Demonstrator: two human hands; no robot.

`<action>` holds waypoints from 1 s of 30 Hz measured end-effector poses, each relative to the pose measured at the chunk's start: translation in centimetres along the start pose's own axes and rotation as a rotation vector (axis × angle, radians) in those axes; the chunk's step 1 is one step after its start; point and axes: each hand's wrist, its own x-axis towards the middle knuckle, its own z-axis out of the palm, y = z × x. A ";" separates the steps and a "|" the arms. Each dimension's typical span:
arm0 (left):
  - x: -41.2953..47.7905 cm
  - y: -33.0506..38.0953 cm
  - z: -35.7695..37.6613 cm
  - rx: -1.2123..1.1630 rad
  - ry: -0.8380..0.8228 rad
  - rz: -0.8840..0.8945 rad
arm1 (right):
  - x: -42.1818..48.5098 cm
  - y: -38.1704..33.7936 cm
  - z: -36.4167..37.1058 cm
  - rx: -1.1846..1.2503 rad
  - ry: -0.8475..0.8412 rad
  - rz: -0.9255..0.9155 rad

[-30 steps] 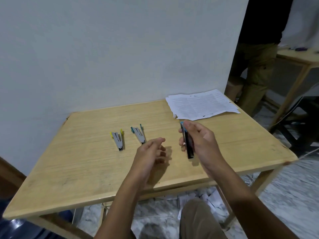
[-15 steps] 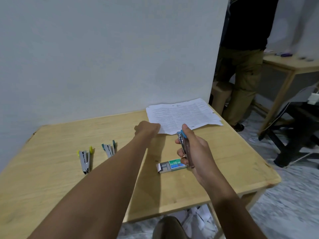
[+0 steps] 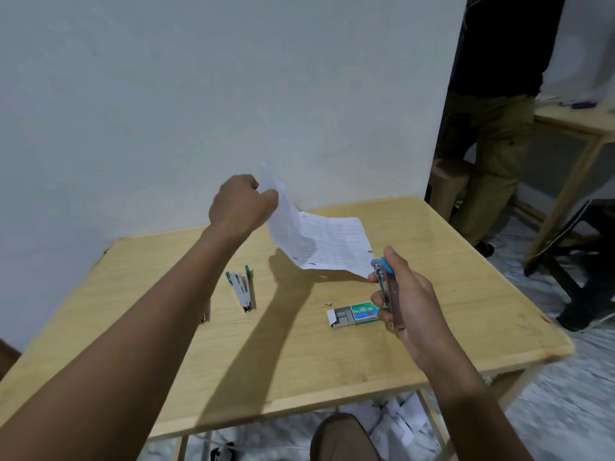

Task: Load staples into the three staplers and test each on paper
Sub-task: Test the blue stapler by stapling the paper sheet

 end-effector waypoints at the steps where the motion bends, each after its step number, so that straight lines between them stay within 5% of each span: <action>1: -0.4 0.5 -0.6 0.032 0.025 0.016 | -0.2 0.0 0.3 0.005 -0.008 -0.002; 6: -3.0 3.6 0.6 0.039 0.012 0.095 | -1.6 -0.3 1.5 0.021 -0.045 -0.015; 12: -6.1 4.4 6.3 -0.181 -0.458 0.275 | -2.7 -0.7 0.6 -0.016 -0.025 -0.027; 14: -6.9 3.4 7.6 -0.295 -0.491 0.276 | -2.8 -0.7 -0.1 -0.004 -0.011 -0.041; 18: -7.9 0.0 10.3 -0.163 -0.234 0.027 | -2.8 -0.7 -1.5 0.007 0.036 -0.043; 22: -8.9 -1.2 11.8 0.189 -0.303 -0.170 | -2.5 -0.5 -2.2 0.006 0.053 -0.034; 30: -7.2 0.0 12.3 0.143 -0.432 -0.416 | -2.5 0.0 -2.6 0.008 0.057 -0.013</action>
